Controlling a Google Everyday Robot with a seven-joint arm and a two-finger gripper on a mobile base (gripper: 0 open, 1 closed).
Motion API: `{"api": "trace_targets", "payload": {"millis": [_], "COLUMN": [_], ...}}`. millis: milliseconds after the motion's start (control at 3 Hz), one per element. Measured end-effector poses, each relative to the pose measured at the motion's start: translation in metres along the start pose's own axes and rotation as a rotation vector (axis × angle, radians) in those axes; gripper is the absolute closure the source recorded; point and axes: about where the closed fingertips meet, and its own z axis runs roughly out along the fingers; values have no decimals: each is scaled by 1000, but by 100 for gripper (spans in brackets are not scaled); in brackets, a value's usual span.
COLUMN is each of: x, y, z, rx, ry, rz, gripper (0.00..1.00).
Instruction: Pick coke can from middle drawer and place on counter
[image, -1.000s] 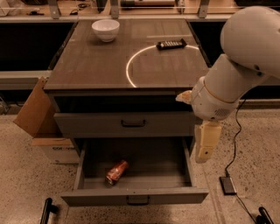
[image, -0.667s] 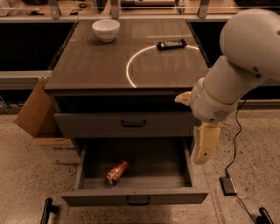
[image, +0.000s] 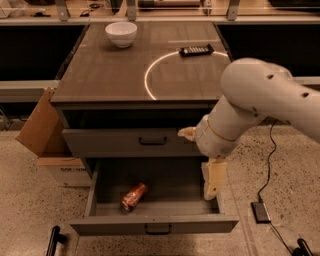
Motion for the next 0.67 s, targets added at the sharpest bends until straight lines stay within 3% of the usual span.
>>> {"api": "trace_targets", "payload": {"millis": [333,667], "x": [-2,-5], "y": [-4,-2], "z": [50,117], "rx": [-32,-112], "ry": [-35,-151], "rz": [-74,-114], "gripper": [0,0]}}
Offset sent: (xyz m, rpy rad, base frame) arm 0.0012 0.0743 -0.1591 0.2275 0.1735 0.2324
